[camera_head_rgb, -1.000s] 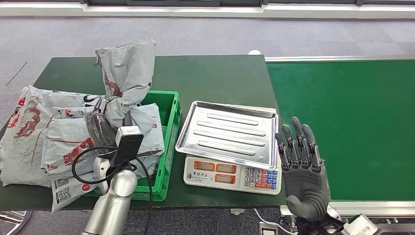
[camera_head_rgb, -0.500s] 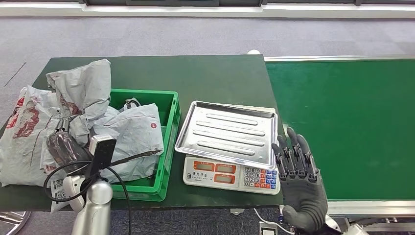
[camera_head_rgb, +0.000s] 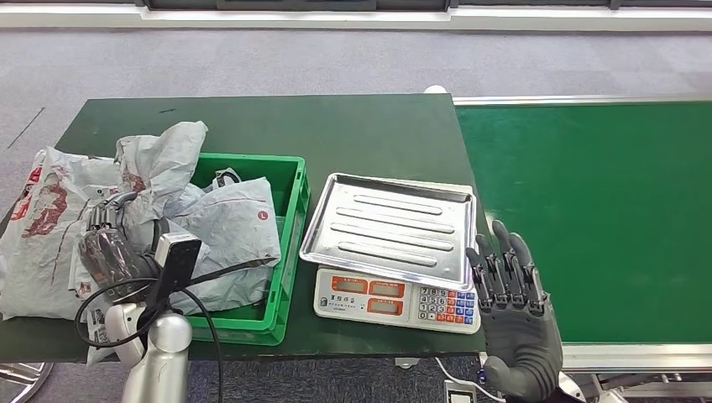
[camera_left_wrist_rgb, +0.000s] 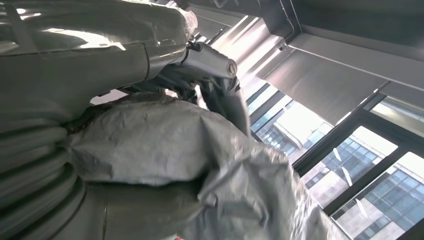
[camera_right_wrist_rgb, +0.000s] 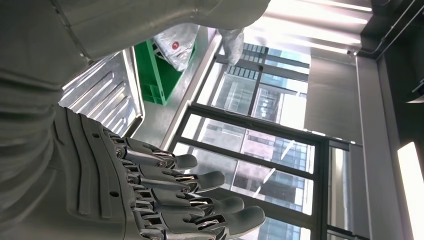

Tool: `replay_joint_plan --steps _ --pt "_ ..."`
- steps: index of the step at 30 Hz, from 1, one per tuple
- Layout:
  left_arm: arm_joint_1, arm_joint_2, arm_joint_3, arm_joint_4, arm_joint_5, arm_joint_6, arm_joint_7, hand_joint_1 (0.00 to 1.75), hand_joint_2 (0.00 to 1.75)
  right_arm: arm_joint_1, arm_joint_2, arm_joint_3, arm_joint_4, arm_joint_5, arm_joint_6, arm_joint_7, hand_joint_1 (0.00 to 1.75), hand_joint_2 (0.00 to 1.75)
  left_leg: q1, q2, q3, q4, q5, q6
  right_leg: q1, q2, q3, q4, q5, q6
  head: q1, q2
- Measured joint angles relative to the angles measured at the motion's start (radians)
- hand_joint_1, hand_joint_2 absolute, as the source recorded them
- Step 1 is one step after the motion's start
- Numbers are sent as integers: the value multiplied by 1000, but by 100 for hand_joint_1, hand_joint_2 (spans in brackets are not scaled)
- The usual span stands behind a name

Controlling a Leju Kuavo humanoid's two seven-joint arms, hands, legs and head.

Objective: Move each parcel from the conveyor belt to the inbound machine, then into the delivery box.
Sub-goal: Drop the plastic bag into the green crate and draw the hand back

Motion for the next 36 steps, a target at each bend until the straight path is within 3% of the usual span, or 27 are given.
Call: replay_joint_plan --steps 6,19,21,22,23,24,26,29,36 --pt "-2 6 -49 29 -36 0 116 154 175 -3 11 0 0 9 11 0 0 175 0 -1 0 0 0 0 0 -1 0 0 0 0 0 0" --pt "-1 9 -102 56 -38 0 132 151 175 -4 15 0 0 10 13 0 0 175 0 -1 0 0 0 0 0 -1 0 0 0 0 0 0" --pt "-1 9 -104 56 -38 0 132 101 175 -4 15 0 0 10 13 0 0 175 0 -1 0 0 0 0 0 -1 0 0 0 0 0 0" --pt "0 10 -111 58 -47 -5 150 64 175 -4 15 0 0 10 15 0 0 175 0 -1 0 0 0 0 0 -1 0 0 0 0 0 0" --pt "3 14 -128 61 -60 -15 181 27 131 -5 15 -1 0 10 20 0 0 175 0 -1 0 0 0 0 0 -1 0 0 0 0 0 0" --pt "7 18 -148 66 -74 -28 217 10 87 -7 15 -1 0 9 27 1 0 175 0 -1 0 0 0 0 0 -1 0 0 0 0 0 0" --pt "15 29 -189 77 -71 -54 270 0 0 -12 16 -3 0 8 40 3 0 175 0 -1 0 0 0 0 0 0 0 0 0 0 0 0" --pt "28 44 -225 78 77 -71 232 0 0 -16 18 -5 0 7 55 5 0 175 0 0 0 0 0 0 0 0 1 0 0 0 0 0" --pt "109 60 -285 -49 509 -112 -32 0 0 -18 24 -7 0 8 73 6 0 175 0 0 0 0 0 0 0 0 0 0 0 0 0 0"
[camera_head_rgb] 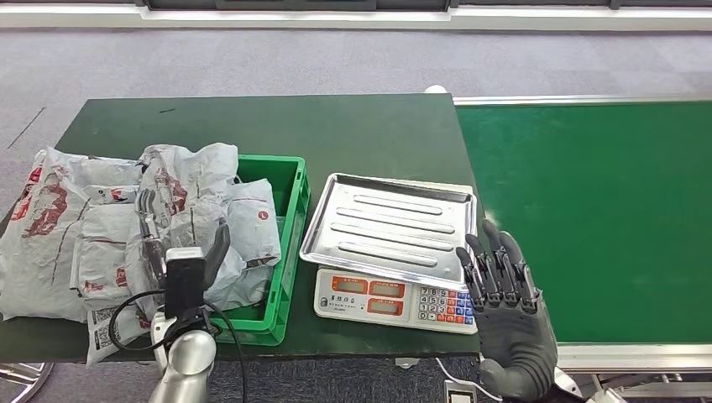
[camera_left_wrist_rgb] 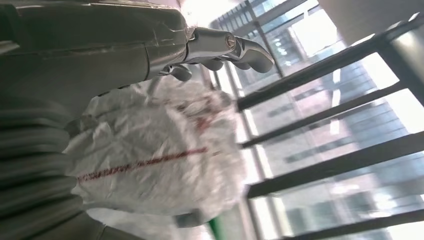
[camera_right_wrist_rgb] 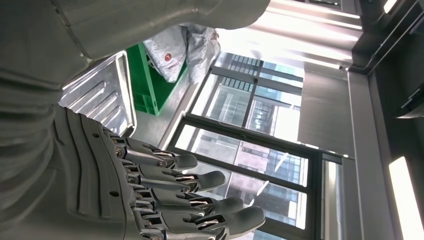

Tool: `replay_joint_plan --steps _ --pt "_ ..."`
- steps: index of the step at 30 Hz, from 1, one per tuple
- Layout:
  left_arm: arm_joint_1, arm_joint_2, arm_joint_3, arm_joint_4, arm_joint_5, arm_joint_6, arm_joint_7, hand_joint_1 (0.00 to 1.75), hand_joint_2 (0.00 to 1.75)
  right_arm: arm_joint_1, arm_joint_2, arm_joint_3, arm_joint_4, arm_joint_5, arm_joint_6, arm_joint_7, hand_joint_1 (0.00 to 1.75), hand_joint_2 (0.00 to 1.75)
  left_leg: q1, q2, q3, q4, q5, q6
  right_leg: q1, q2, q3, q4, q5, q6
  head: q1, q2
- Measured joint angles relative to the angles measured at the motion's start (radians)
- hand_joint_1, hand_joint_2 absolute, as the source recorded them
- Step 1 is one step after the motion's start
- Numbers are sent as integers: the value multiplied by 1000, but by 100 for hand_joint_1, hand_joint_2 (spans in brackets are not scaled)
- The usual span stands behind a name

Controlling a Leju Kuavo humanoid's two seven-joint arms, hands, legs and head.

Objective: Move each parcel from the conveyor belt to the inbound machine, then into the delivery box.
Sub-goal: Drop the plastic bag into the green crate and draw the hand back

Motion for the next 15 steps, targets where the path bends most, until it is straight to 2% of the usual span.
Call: replay_joint_plan --steps 3,7,15 --pt "54 -4 -25 -114 174 20 -109 0 0 -3 5 0 0 6 -1 1 0 175 0 0 0 0 -1 0 0 1 0 0 -1 0 0 0" --pt "85 -1 -79 -223 206 20 -83 0 0 -5 7 -1 0 11 -11 4 0 175 0 -1 0 0 -1 0 0 -1 0 0 -1 0 0 0" --pt "75 21 -138 -289 249 -92 -41 0 0 -5 5 -17 1 -3 -10 3 0 175 0 -1 1 0 -1 0 0 -1 1 0 -1 0 0 0"
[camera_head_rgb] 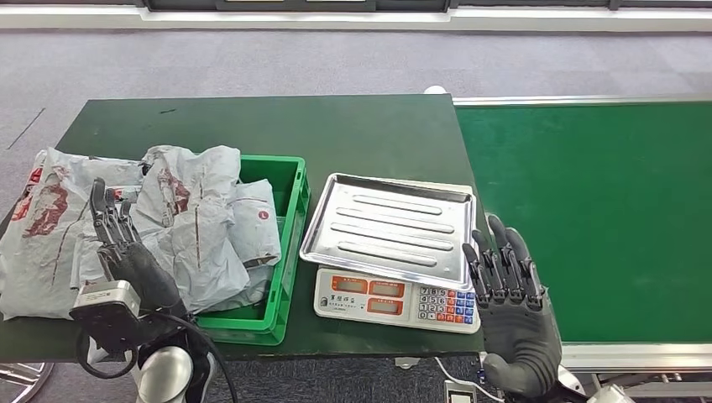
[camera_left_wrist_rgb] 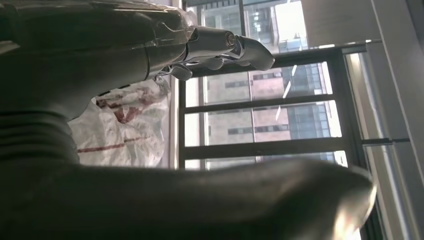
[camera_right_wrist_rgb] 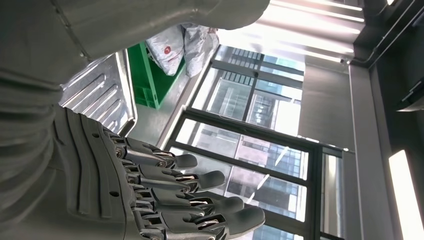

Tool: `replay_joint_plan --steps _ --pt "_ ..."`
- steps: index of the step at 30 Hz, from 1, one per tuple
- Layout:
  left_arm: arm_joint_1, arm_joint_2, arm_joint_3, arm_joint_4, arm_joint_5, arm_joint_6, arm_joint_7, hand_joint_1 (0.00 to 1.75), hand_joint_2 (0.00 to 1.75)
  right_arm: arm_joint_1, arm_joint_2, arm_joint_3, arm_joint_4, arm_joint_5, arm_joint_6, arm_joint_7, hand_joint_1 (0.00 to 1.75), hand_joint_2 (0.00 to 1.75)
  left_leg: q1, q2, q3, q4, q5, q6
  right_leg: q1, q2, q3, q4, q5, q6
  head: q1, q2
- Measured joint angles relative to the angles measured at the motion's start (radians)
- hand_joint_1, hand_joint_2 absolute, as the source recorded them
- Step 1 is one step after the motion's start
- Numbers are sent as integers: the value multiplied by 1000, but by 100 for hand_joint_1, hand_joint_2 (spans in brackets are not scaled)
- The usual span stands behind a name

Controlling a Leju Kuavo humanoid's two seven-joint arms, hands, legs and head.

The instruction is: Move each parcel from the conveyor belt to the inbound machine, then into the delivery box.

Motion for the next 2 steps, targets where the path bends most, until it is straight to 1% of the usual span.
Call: replay_joint_plan --steps 2 --pt "-2 2 -3 -3 25 -26 1 0 0 -1 -2 -1 1 -4 1 -2 0 175 0 0 0 0 0 0 0 0 0 0 0 0 0 0"
